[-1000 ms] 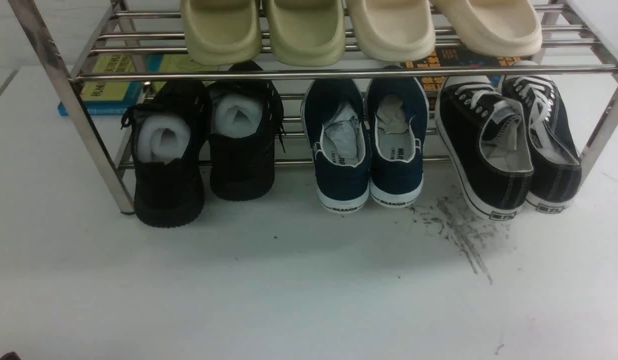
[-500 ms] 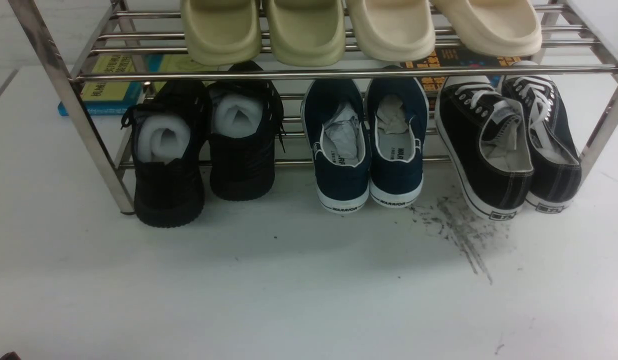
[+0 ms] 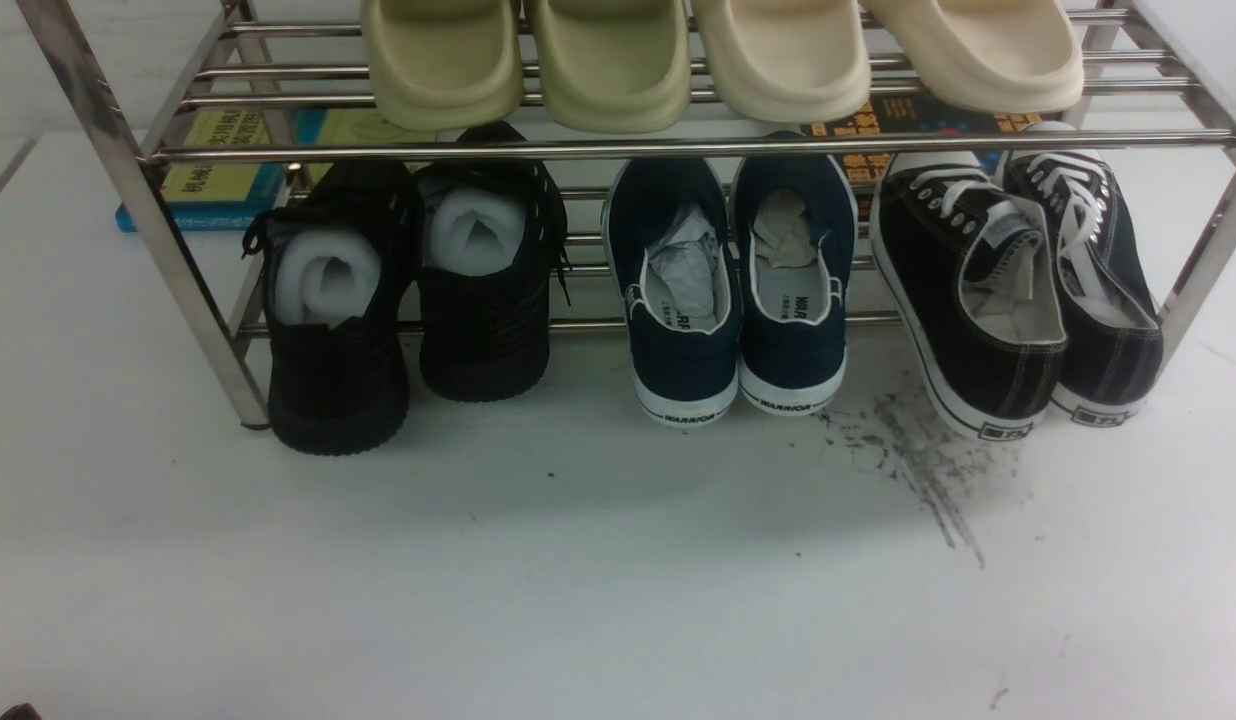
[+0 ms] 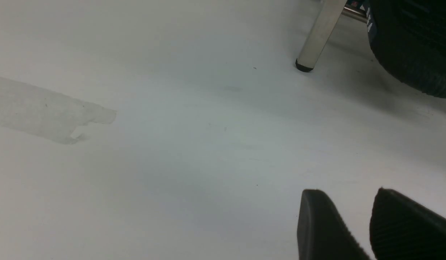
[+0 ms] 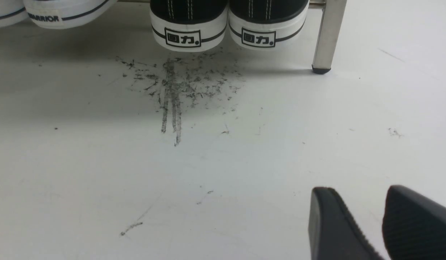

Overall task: Take the shoes off the shelf with your hand on the white table.
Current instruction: 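Grasp the leftmost shoe on the bottom shelf of the shoe rack with the left gripper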

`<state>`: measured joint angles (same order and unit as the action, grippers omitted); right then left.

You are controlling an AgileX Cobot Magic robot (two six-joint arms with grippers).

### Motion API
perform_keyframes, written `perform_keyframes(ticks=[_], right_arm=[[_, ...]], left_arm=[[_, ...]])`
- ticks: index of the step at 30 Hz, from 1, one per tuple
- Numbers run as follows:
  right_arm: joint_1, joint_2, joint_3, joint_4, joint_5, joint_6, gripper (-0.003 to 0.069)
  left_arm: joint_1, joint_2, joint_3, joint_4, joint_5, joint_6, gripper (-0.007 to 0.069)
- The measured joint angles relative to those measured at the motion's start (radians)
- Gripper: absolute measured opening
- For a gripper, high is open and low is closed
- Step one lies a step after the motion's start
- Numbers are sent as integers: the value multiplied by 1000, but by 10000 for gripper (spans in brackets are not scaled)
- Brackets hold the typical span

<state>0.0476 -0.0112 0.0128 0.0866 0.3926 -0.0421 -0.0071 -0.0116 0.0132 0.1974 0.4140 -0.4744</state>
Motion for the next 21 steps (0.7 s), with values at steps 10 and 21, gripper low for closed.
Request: perform_keyframes(ticks=[10,21], right_arm=[[0,0,0,0,0,0,237],[0,0,0,0,0,0,237]], left_arm=[[0,0,0,0,0,0,242],[0,0,0,13,-3,0,242]])
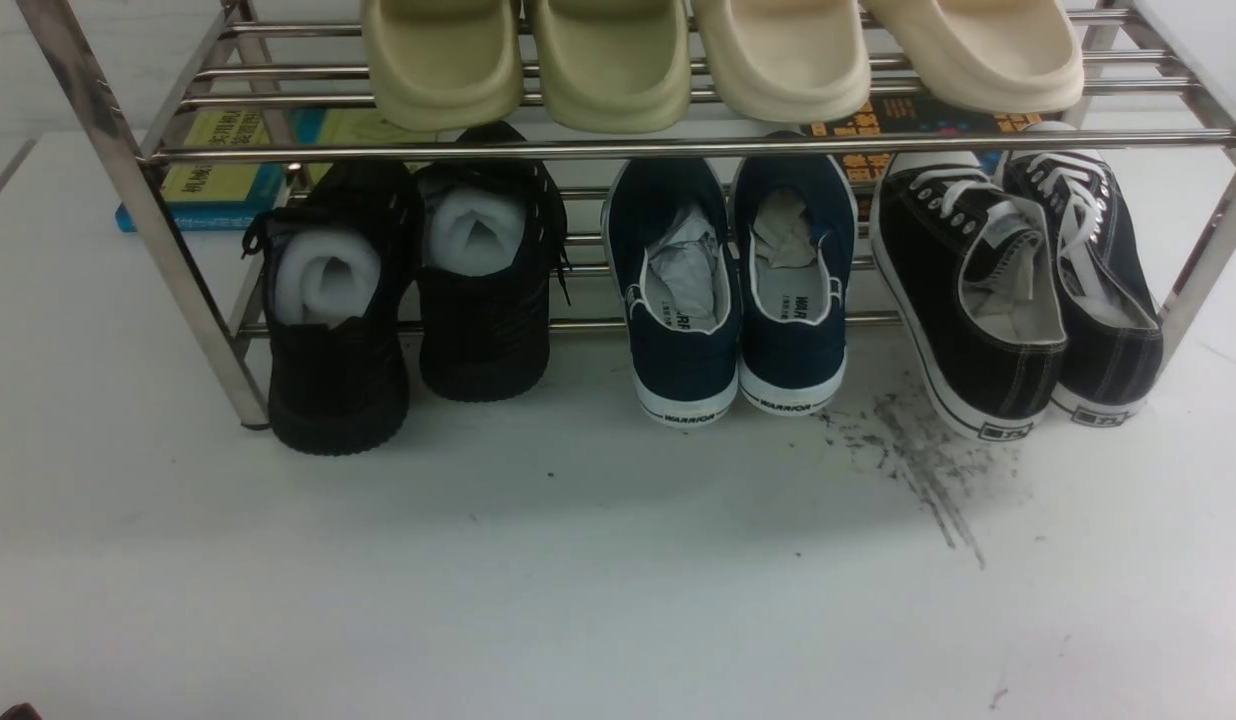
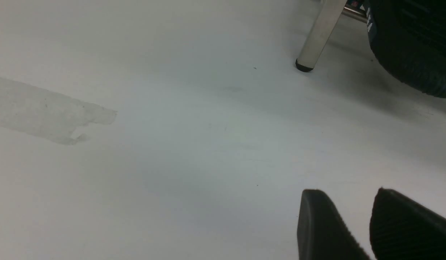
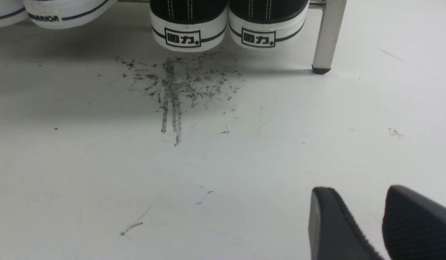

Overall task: Take the shoes off the shelf with your hand on the white table.
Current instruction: 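Grasp the leftmost shoe on the bottom shelf of the shoe rack with the left gripper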

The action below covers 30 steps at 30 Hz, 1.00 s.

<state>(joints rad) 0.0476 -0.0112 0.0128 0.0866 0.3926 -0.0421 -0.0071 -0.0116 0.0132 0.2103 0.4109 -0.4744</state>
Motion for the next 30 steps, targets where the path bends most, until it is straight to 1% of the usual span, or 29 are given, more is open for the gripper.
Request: perform_keyframes(ticks=[3,5,8,11,12,13,15,16,18,22,24,26,27,28,30], right_arm=[[0,0,0,0,0,0,237],[0,0,0,0,0,0,237],[0,0,0,0,0,0,237],[0,0,0,0,0,0,237],[0,0,0,0,0,0,237],[0,0,0,0,0,0,237],[0,0,0,0,0,0,237],[0,0,0,0,0,0,237],[0,0,0,0,0,0,237],[0,0,0,0,0,0,237],[0,0,0,0,0,0,237],[0,0,0,0,0,0,237],[0,0,0,0,0,0,237],[0,0,0,0,0,0,237],[0,0,0,0,0,0,237]], left_arm=[[0,0,1,37,-6,-11,242],[0,0,1,9,-8,-66,242],[0,0,1,-116,-22,-218,242],[0,0,3,-272,-32,-415,242],[0,0,3,-272,-32,-415,242],[0,0,5,-342,-36,-518,242],[0,0,5,-379,-36,-599,242],[0,0,5,-383,-36,-618,242],[0,0,5,-384,-37,-642,242],[0,0,10,-363,-67,-651,242],[0,0,13,-356,-113,-642,241],[0,0,4,-355,-125,-621,235],[0,0,-32,-354,-116,-576,213],[0,0,-38,-352,-113,-570,209],[1,23,-153,-322,-40,-474,135]])
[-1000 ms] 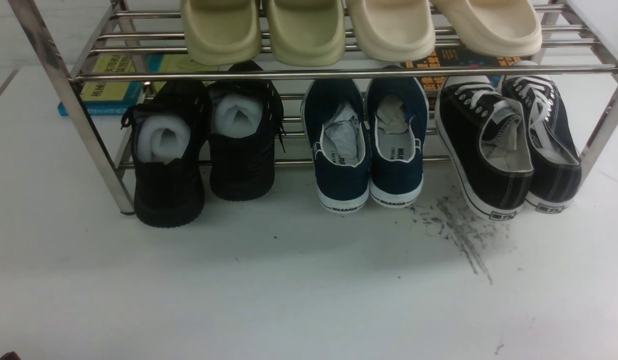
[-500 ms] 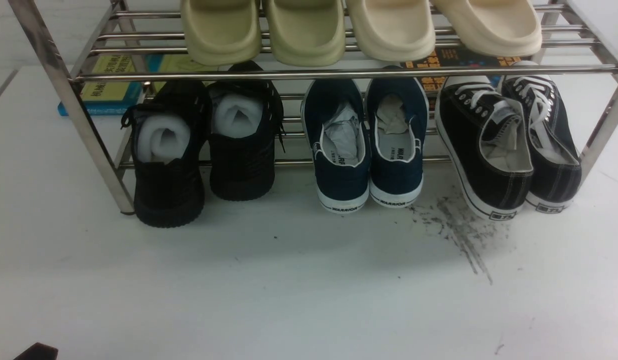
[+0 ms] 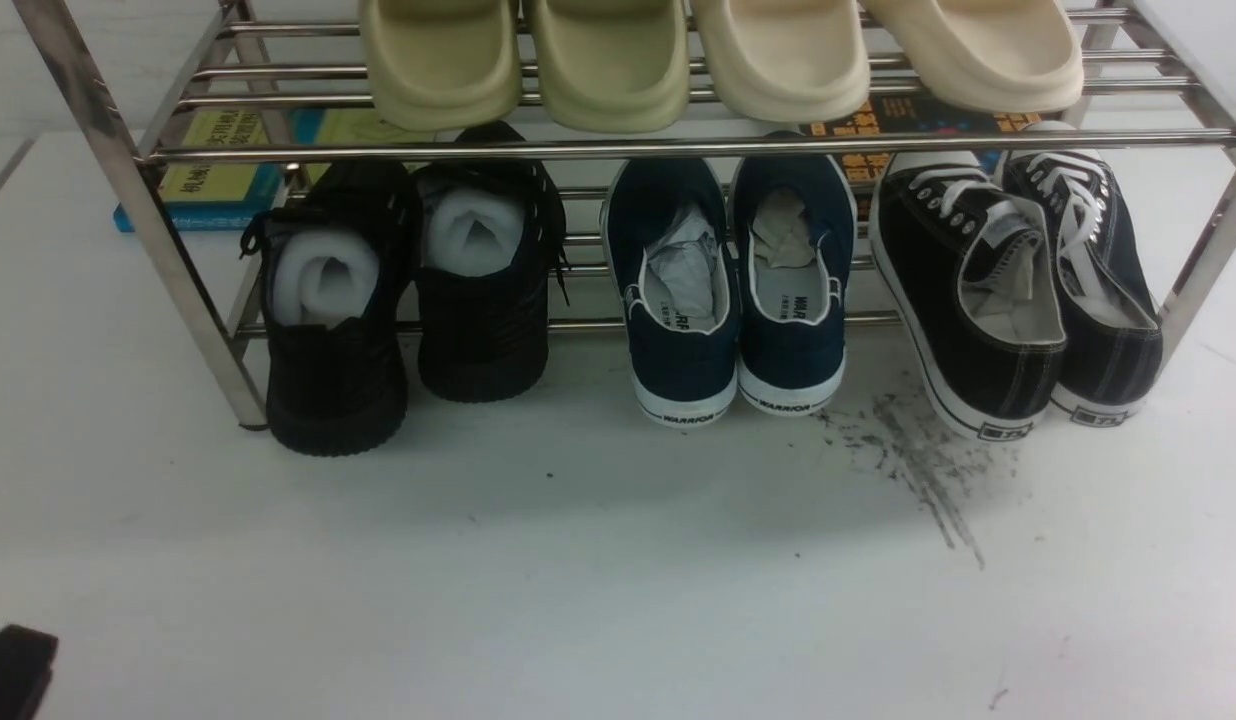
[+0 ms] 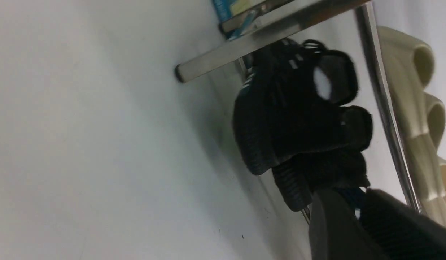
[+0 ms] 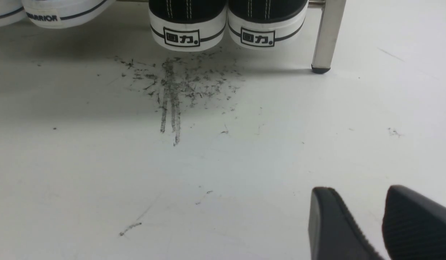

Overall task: Take the shoes off the shelf with your hand on the white table.
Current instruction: 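Grasp the leftmost shoe on the bottom shelf of the shoe rack with the left gripper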

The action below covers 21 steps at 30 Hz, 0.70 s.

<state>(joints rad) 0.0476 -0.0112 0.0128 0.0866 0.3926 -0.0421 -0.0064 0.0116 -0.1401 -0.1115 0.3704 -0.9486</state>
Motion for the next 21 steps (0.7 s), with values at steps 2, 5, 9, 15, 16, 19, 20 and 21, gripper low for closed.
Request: perform_keyframes(ticks=[2,5,9,15,16,19,20,21], right_arm=[[0,0,0,0,0,0,237],[0,0,0,0,0,0,237],[0,0,0,0,0,0,237],[0,0,0,0,0,0,237],[0,0,0,0,0,0,237],[0,0,0,0,0,0,237],[0,0,0,0,0,0,237],[0,0,0,0,0,0,237]], left_arm=[[0,63,-105,51,102,56,58],[0,217,-237,136,271,126,6],[0,462,-422,232,468,220,1],[0,869,-711,252,539,383,22],[0,944,-755,251,539,400,36],[0,1110,-863,237,539,438,101],[0,1162,-898,227,539,451,133],[0,1172,-904,225,539,454,139]])
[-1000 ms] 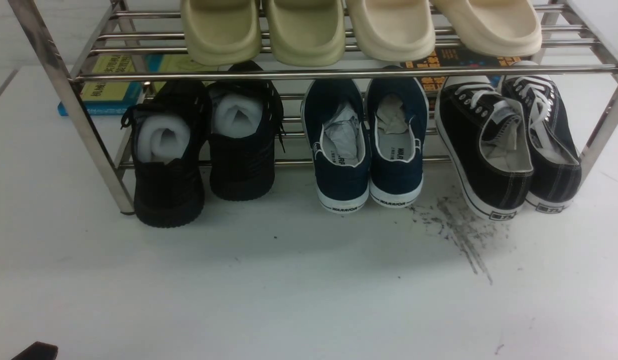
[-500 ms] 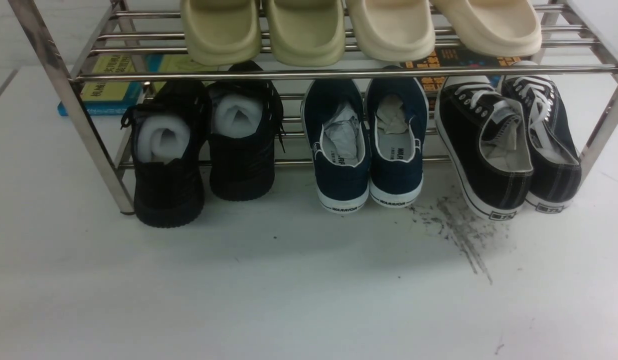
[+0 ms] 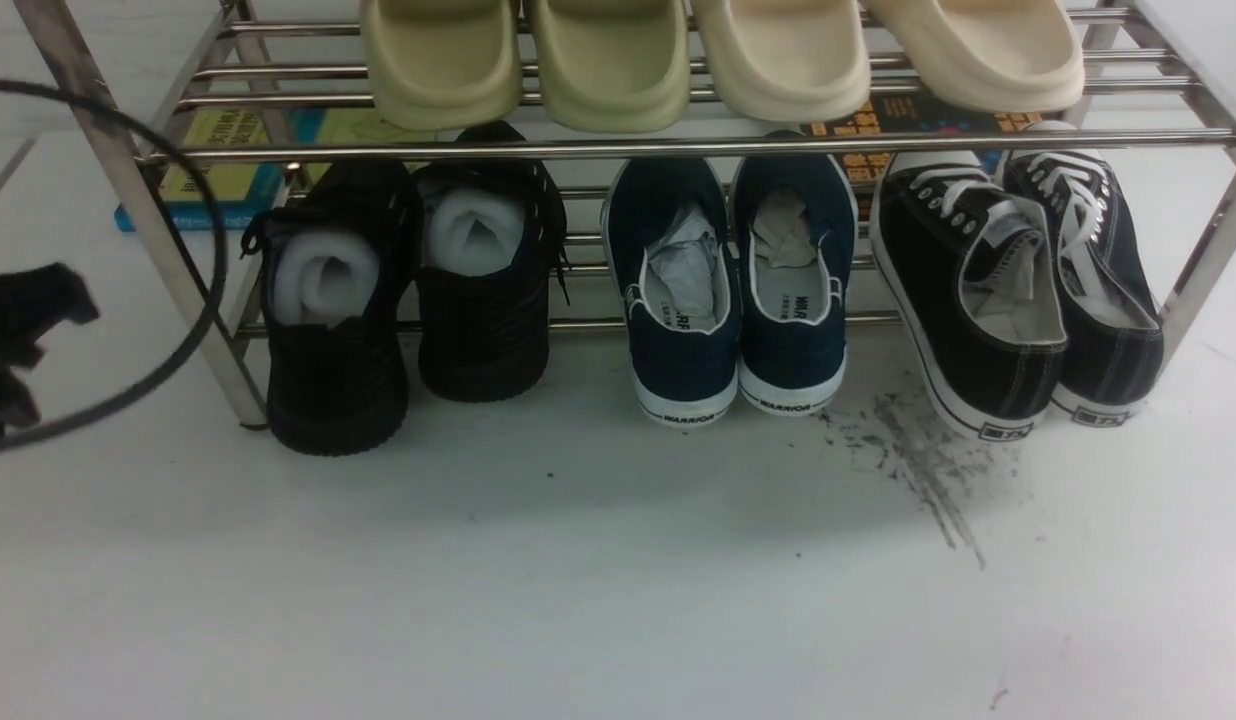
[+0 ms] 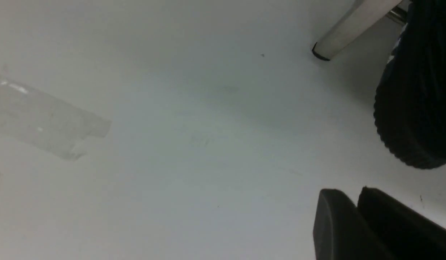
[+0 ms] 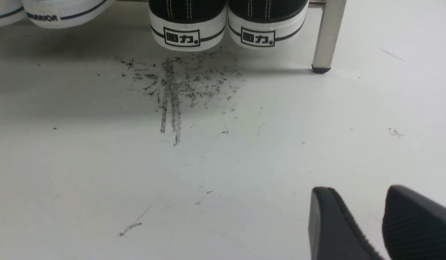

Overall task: Take the shoes off the shelf with your hand on the white table.
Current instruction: 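Grasp the leftmost shoe on the bottom shelf of the shoe rack with the left gripper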

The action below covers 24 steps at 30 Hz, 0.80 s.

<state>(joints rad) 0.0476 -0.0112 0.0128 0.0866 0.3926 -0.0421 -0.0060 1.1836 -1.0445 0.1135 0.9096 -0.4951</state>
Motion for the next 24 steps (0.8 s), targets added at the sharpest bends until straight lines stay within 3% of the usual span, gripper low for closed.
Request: perform_keyframes(ticks=[5,10,16,24], right_arm=[[0,0,0,0,0,0,237],[0,0,0,0,0,0,237],[0,0,0,0,0,0,237],[0,0,0,0,0,0,237]], left_arm=[[0,205,-147,-101,-9,101,342],[0,278,-190,-216,-55,200,459],[0,330,-193,-326,-125,298,483],[0,429,-194,-371,-212,329,483]])
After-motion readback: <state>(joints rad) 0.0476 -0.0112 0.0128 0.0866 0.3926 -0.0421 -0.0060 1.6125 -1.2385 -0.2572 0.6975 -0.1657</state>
